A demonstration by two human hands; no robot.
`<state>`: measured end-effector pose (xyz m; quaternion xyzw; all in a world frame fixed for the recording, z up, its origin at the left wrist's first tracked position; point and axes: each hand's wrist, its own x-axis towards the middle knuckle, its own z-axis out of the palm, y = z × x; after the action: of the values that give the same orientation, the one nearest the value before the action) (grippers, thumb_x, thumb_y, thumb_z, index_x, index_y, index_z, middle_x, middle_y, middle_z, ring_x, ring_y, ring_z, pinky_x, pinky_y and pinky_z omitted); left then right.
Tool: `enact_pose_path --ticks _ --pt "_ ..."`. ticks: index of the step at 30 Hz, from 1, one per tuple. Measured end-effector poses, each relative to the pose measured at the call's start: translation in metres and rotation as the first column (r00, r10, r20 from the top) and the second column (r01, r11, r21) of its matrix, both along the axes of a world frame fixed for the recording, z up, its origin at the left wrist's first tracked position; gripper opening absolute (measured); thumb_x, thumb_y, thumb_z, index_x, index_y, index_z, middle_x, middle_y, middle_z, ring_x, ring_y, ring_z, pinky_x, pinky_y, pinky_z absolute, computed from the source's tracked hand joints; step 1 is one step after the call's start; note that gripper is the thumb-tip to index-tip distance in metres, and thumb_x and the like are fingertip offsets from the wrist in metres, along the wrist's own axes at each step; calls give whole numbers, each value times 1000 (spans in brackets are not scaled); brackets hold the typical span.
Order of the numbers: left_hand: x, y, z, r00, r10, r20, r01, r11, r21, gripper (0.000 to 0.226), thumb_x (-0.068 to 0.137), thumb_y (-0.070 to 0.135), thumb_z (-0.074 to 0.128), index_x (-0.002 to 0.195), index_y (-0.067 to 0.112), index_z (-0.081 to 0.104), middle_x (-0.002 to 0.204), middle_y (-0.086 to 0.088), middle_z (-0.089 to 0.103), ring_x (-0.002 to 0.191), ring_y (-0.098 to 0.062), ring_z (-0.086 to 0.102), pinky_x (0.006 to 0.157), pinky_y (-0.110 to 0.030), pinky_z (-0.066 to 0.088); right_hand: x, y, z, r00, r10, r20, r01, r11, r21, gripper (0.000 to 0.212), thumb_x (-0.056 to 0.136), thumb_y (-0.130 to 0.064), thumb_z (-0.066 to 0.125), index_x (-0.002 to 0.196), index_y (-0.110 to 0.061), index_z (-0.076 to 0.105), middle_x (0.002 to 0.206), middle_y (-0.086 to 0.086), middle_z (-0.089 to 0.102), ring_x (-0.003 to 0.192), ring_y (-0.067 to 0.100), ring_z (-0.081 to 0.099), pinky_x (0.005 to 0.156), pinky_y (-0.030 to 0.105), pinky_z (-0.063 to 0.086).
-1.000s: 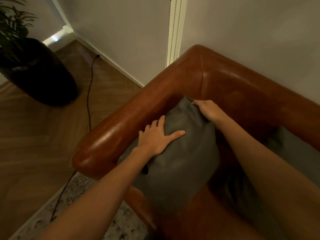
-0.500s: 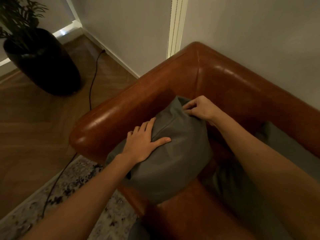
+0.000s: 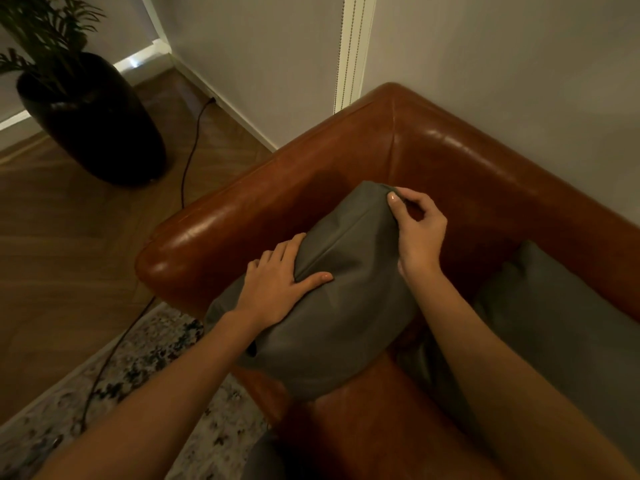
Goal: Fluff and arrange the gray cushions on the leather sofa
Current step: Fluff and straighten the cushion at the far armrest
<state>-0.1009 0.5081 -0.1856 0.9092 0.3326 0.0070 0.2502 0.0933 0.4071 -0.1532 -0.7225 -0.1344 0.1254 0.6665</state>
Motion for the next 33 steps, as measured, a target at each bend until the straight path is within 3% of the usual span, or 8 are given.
enact_pose_path --ticks 4,7,11,16,24,27,30,33 --pt "3 6 16 999 27 -47 -33 990 -138 85 76 87 34 141 33 31 143 3 44 122 -24 47 104 -48 34 10 -8 8 948 317 3 -316 945 -80 7 92 -17 66 97 -18 63 119 -4 62 115 4 57 97 23 47" --pt "36 7 37 995 91 -28 -95 984 -149 95 69 91 40 134 21 39 140 -3 46 123 -26 48 106 -51 34 16 -11 24 897 437 -69 -442 878 -183 14 94 -27 62 99 -13 61 109 -1 67 103 2 62 93 22 51" --pt "74 -7 48 996 -5 90 20 986 -168 120 66 81 60 153 29 -3 161 1 13 144 -24 26 112 -47 28 29 -7 38 861 507 -45 -500 825 -264 14 93 -21 65 102 -12 60 86 -3 68 84 4 66 75 17 52" --pt "83 -23 35 997 -38 74 43 997 -69 115 71 79 57 154 28 -2 161 3 14 140 -29 30 108 -46 30 43 -18 43 868 489 -82 -493 835 -243 20 85 -3 71 101 -8 60 89 2 69 81 1 67 73 16 52" --pt "89 -34 23 993 -66 95 64 998 26 102 76 79 48 153 31 1 158 5 23 131 -30 39 102 -45 31 30 -40 32 893 222 392 -87 939 -332 39 81 -20 78 77 -32 41 91 -4 60 91 3 66 82 13 47" --pt "89 -32 22 994 -51 91 50 999 16 102 77 77 50 154 29 2 158 4 24 130 -30 40 102 -45 31 42 -35 30 957 273 96 -256 954 -157 33 80 -23 79 98 -22 52 98 -2 68 97 4 65 94 19 47" --pt "88 -30 21 994 -58 87 56 998 24 103 77 77 50 154 28 3 158 3 24 130 -30 40 102 -45 31 59 -30 44 789 571 -226 -614 724 -314 34 95 -42 56 122 -22 62 121 -15 59 112 0 53 102 24 41" --pt "85 -28 20 995 -55 88 51 998 41 102 77 77 50 153 27 6 157 3 26 129 -29 40 102 -45 32 69 -33 50 624 740 -251 -758 496 -423 32 101 -34 47 127 -23 62 114 -27 57 100 -16 51 80 2 38"
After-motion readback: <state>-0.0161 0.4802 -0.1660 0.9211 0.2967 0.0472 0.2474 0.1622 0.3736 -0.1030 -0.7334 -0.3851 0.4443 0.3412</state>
